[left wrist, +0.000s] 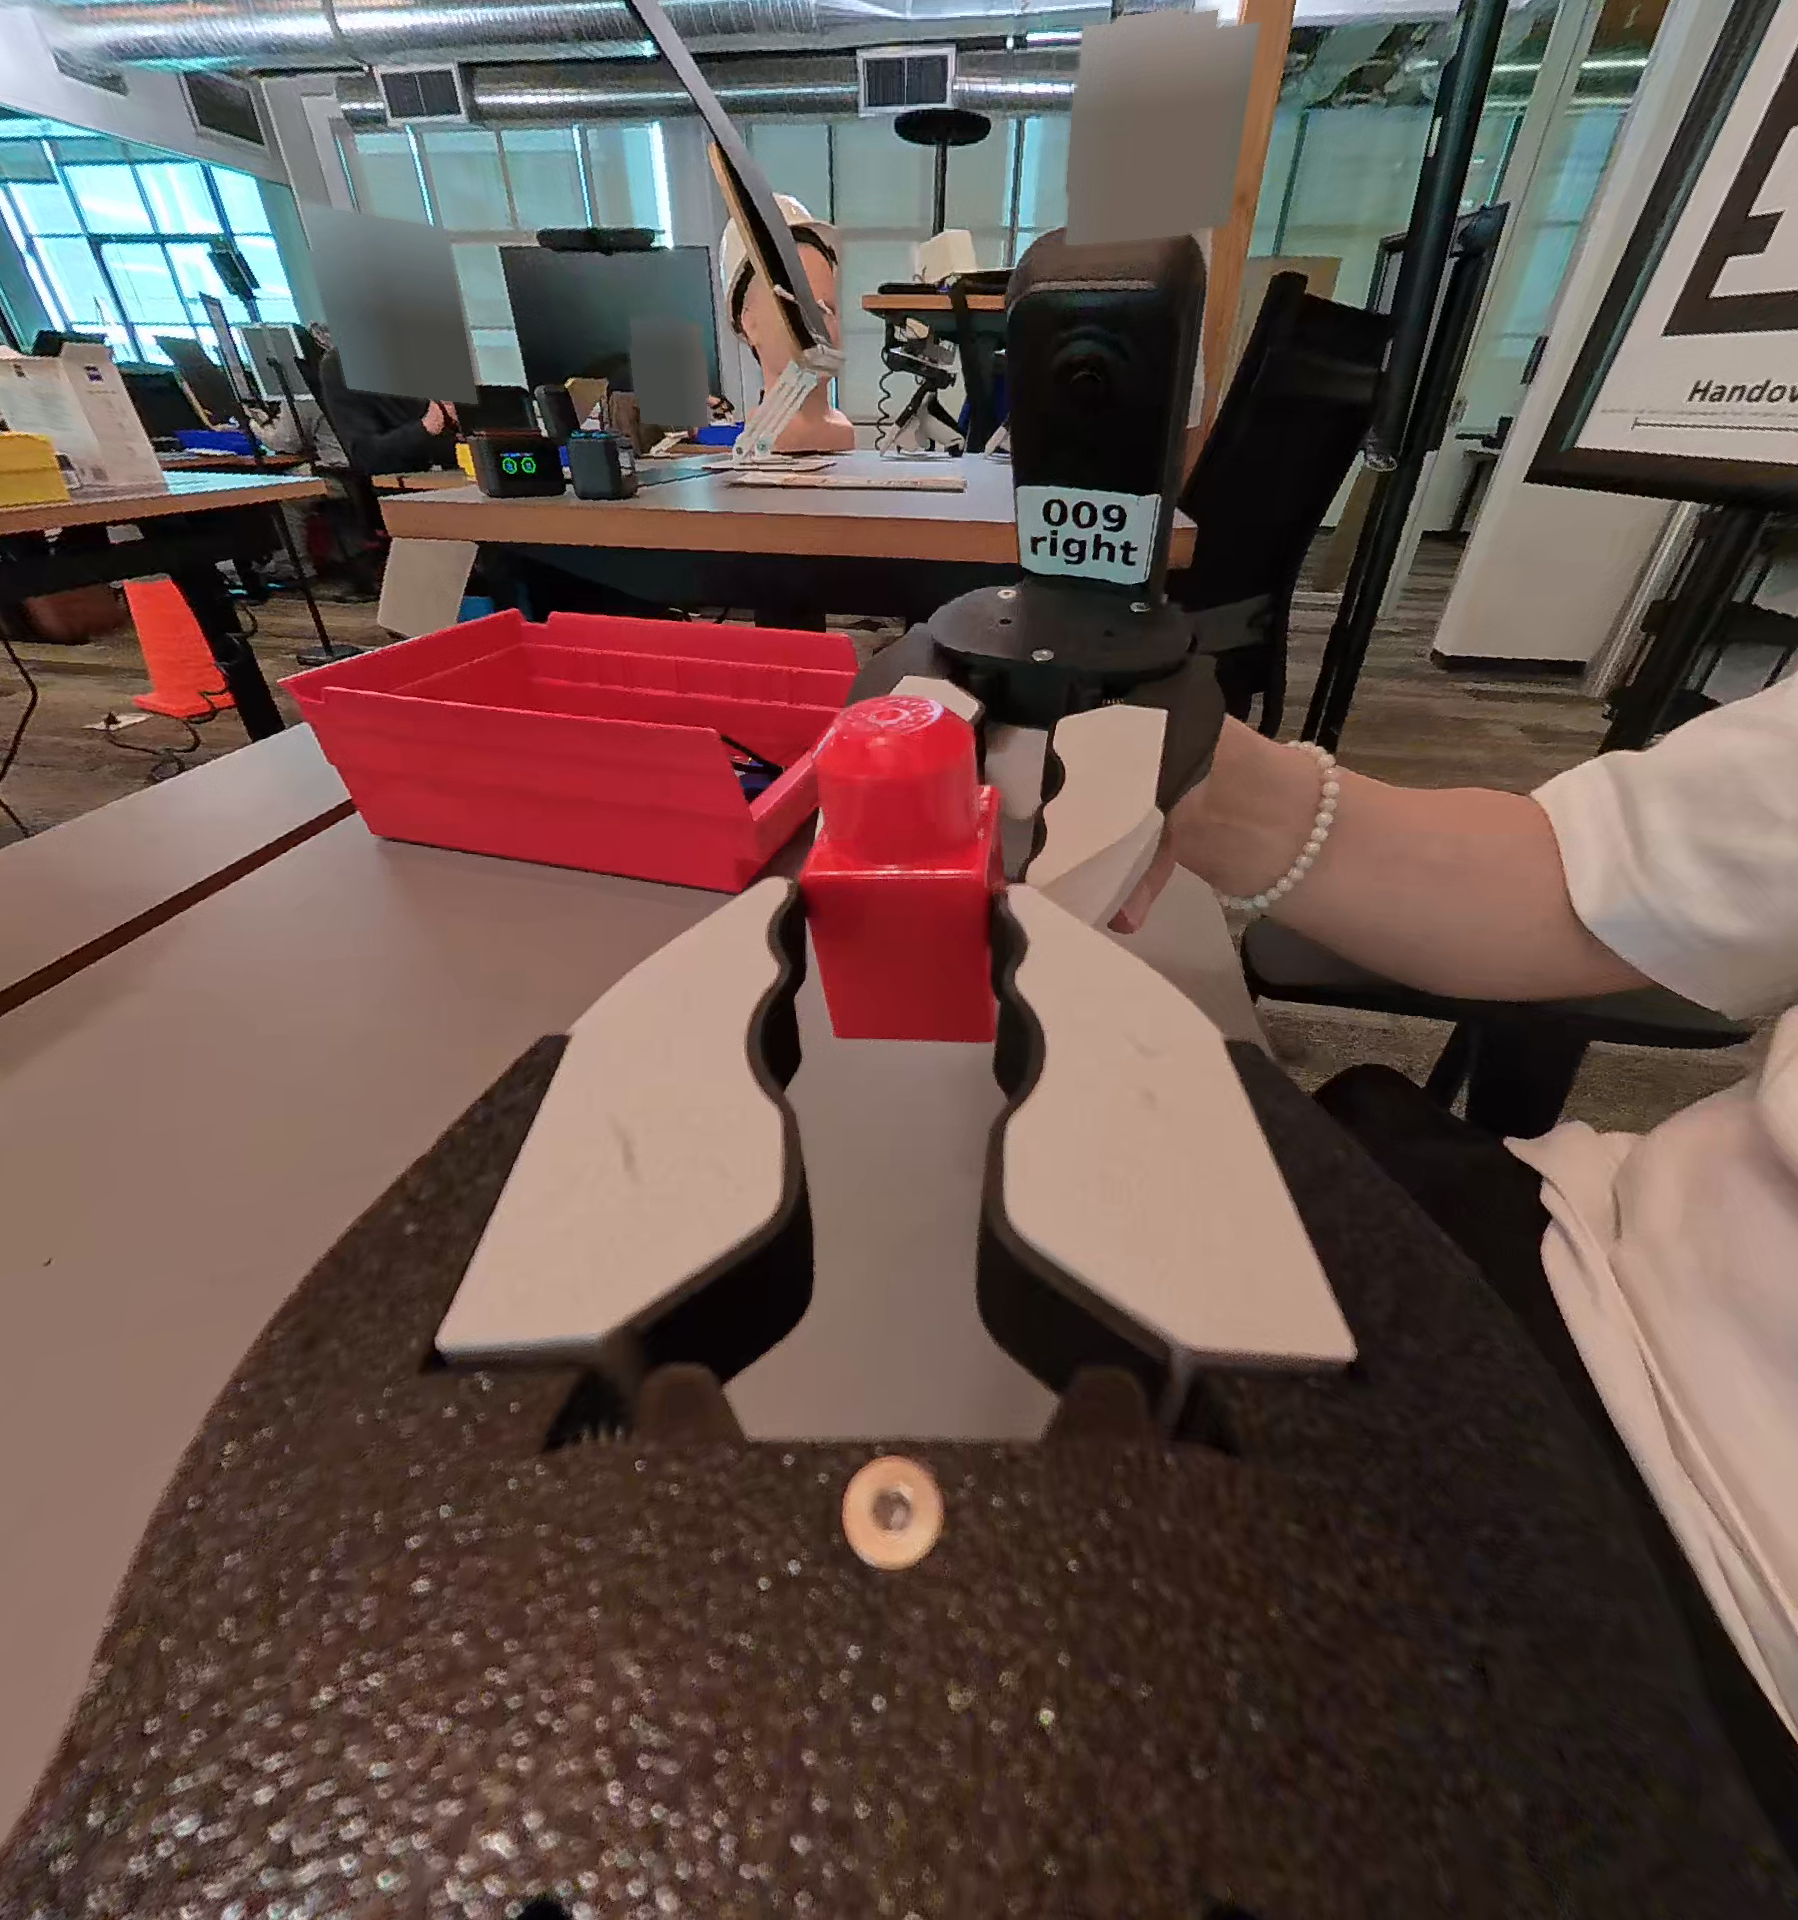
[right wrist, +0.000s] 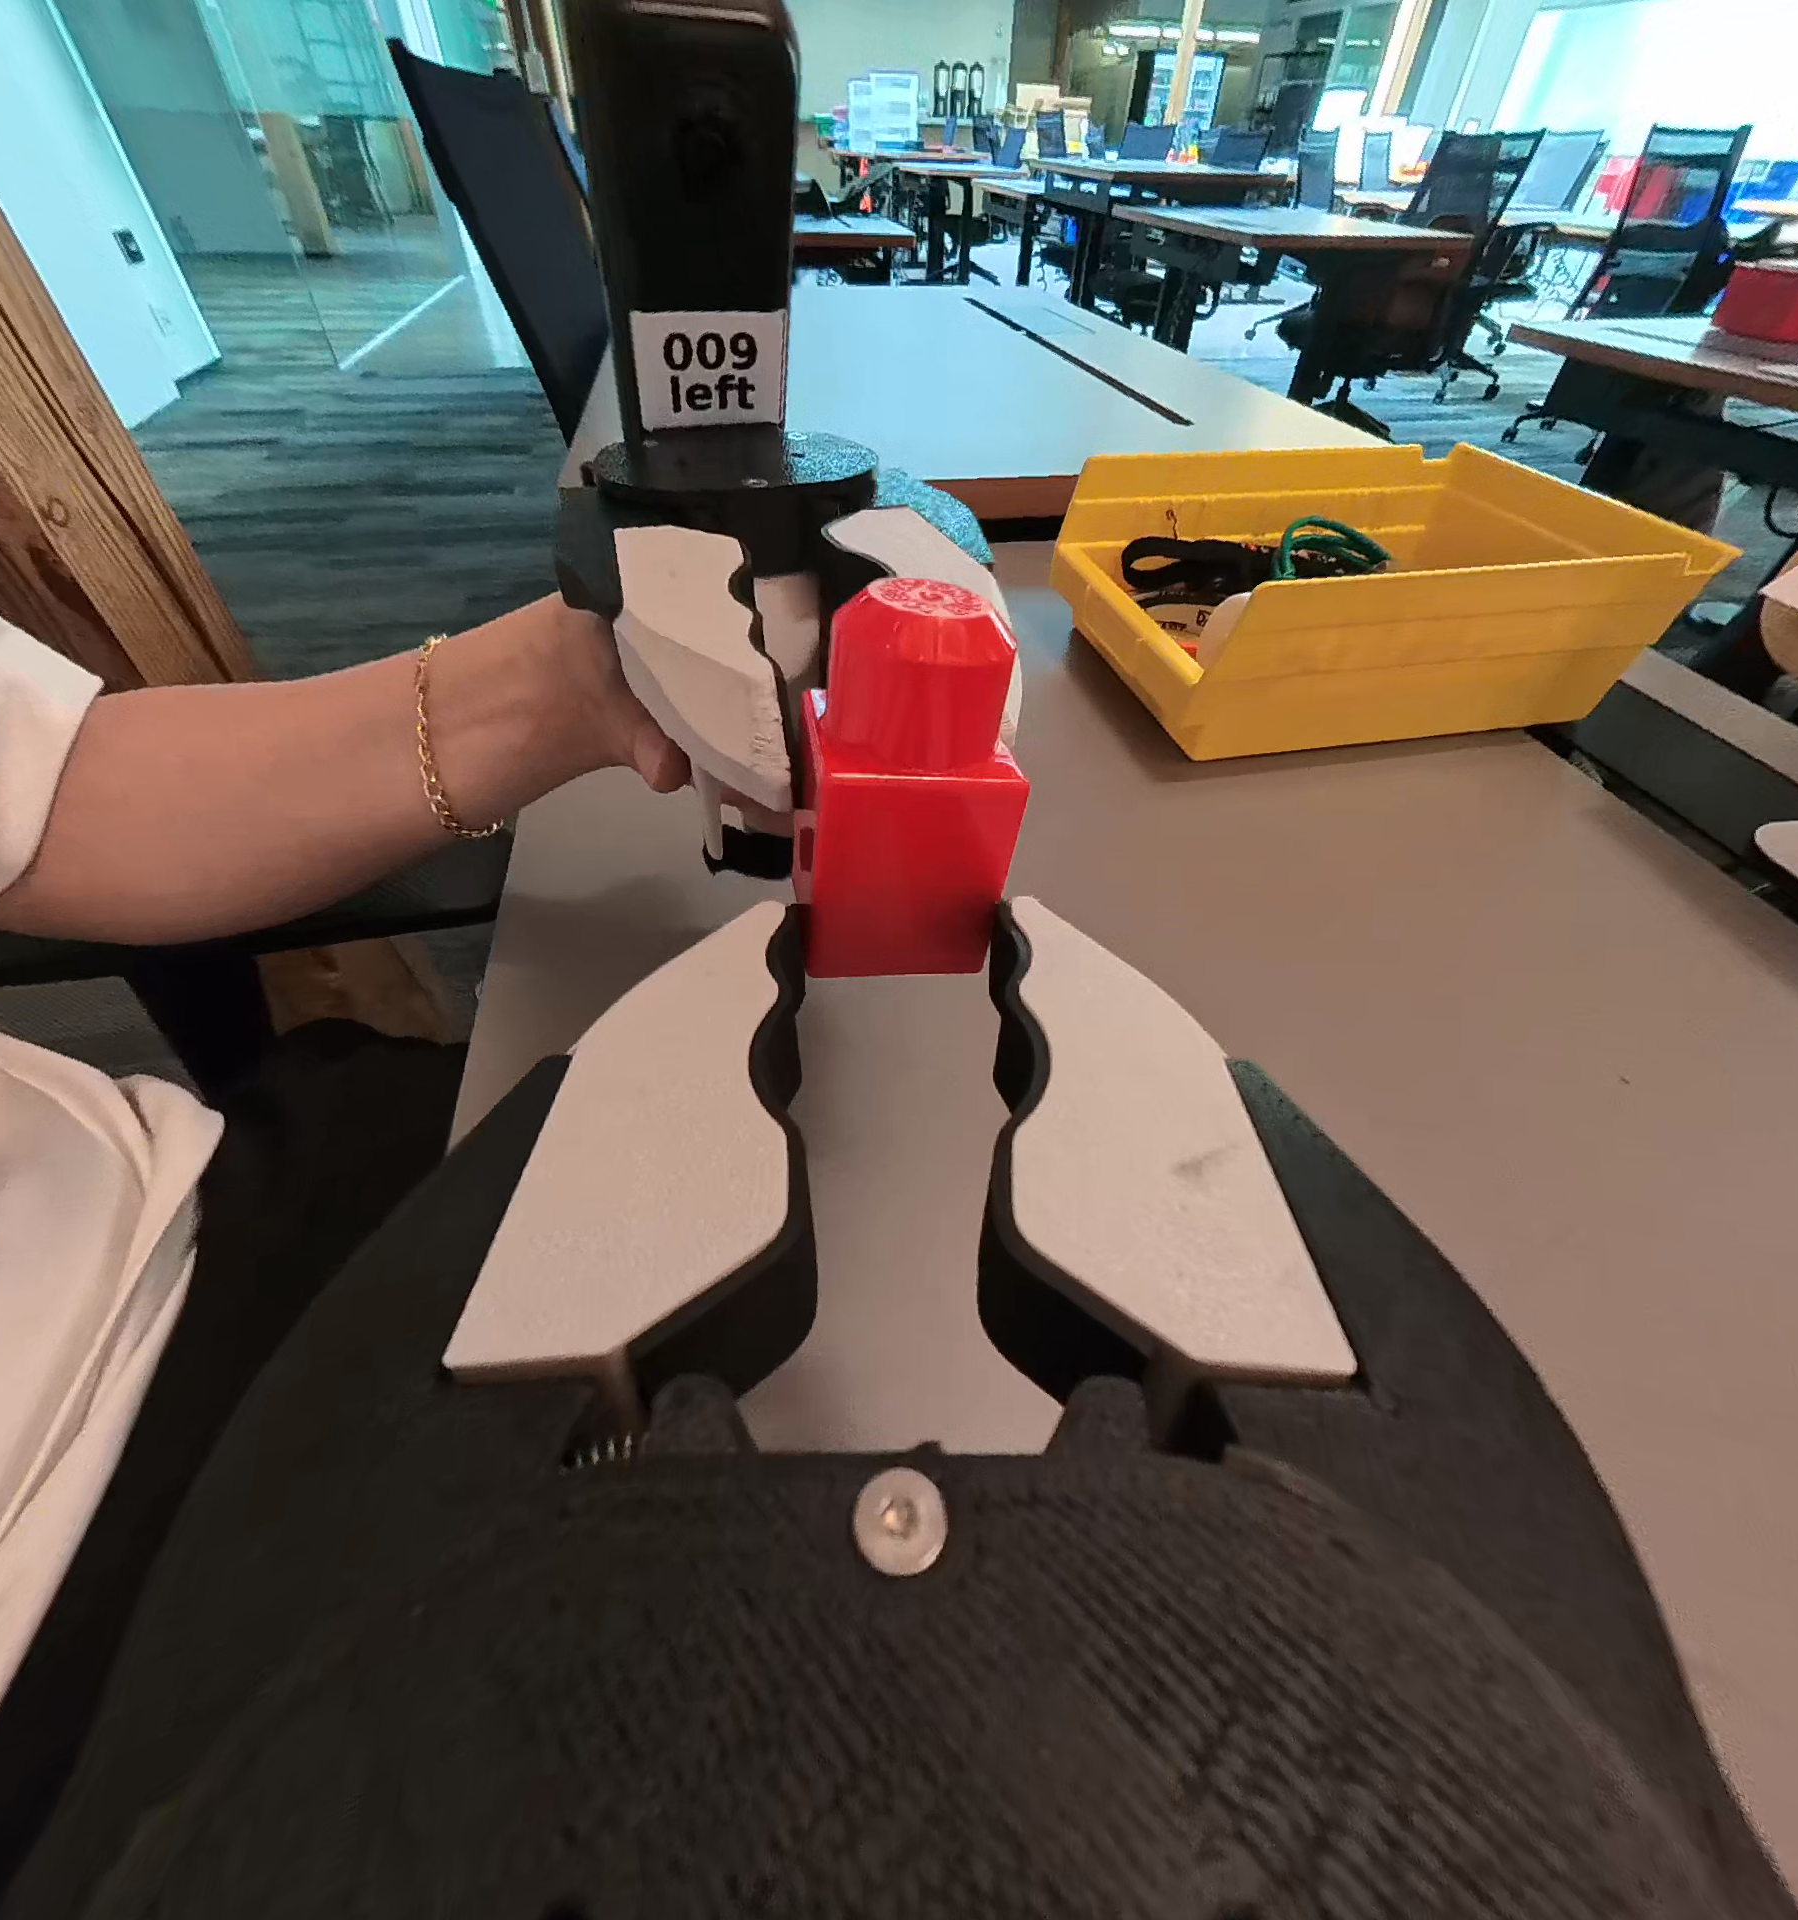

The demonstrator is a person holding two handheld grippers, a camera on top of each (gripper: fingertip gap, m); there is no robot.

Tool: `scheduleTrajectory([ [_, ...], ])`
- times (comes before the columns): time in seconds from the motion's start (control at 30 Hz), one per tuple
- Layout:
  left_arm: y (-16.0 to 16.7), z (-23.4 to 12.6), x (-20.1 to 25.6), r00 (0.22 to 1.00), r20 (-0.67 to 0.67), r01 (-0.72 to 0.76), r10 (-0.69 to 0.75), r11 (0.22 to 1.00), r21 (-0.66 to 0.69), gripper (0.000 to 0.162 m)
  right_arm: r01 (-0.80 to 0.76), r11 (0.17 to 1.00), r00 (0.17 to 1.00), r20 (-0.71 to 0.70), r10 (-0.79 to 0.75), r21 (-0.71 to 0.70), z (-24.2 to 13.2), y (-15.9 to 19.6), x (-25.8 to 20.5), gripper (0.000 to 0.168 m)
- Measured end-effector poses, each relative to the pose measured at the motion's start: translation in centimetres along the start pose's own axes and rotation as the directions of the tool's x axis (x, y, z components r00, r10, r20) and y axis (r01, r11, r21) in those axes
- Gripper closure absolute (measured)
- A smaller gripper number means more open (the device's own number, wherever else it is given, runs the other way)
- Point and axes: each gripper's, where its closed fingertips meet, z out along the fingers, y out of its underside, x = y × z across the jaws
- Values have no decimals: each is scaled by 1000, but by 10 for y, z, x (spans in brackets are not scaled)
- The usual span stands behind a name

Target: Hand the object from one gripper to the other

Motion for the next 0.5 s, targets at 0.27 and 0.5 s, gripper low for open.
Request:
scheduleTrajectory([
  [0.27,-7,-10,-18,989,147,-34,33,999,6,110,-122,990,895,-424,141,72,-82,-9,90,134],
  [0.5,4,-26,-45,962,272,39,-22,998,-59,119,-414,902,516,-848,122,-122,-236,62,194,133],
])
